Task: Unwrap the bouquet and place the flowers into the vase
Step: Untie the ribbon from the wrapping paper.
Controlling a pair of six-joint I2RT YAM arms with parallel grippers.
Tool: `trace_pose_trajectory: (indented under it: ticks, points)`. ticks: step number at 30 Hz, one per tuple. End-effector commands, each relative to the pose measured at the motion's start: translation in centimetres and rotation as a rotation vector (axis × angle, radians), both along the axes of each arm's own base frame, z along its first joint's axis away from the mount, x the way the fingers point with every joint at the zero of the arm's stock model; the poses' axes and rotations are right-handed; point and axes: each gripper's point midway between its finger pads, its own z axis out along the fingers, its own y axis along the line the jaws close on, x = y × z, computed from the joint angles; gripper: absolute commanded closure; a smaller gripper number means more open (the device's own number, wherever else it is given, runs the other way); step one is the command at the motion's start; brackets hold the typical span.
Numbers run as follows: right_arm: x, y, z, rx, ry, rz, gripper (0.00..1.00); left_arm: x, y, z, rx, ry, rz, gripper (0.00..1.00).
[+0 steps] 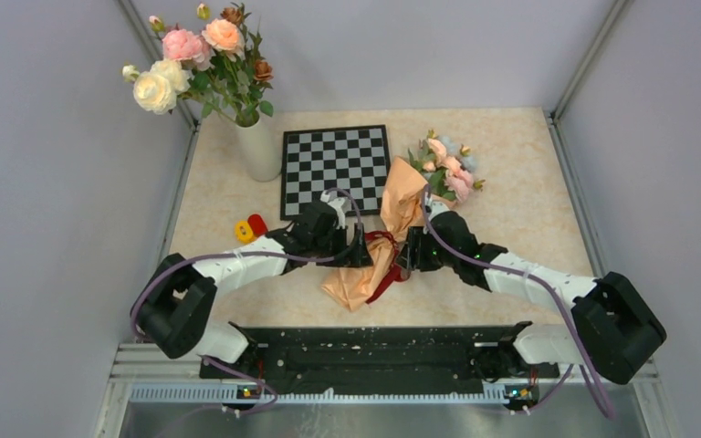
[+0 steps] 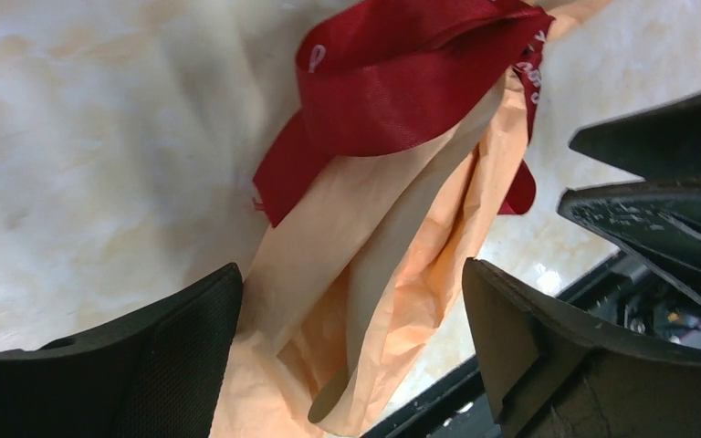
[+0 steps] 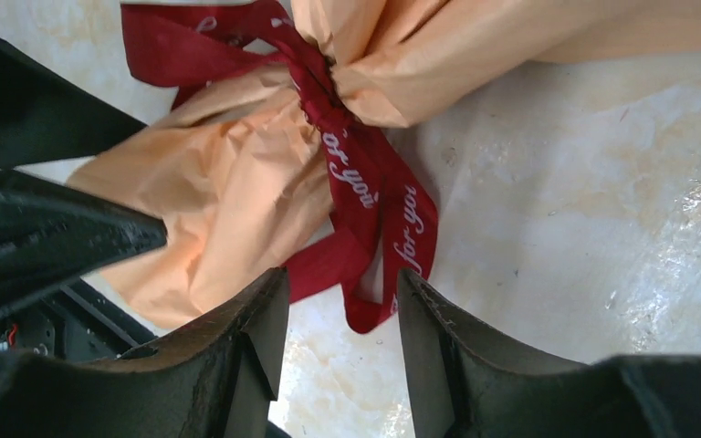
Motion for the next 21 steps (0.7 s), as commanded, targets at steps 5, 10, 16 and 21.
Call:
trace_pose_trajectory:
  ticks: [5,10,16,21]
  points:
    - [1.2,-0.7,2.6,-0.011,-0.102,-0.058,0.53,-1.3,-3.6,1.3,-0.077,-0.042,-0.154,0.05]
    - [0.4,-2.3,2.2,-0.086,-0.099,-0.053,0.55,0.1,-1.8,2.2,-0.002,-0.103,-0.095,0.01]
    - [0.0,-2.0,1.8,-0.074,-0.098,-0.012,0.56,0.9,-1.6,4.2,-0.045,-0.157,-0.068,0.01]
    - [0.2,-1.0,1.1,-0.056,-0.079,0.010,0.61,1.1,-1.9,4.2,-0.069,-0.146,-0.060,0.01]
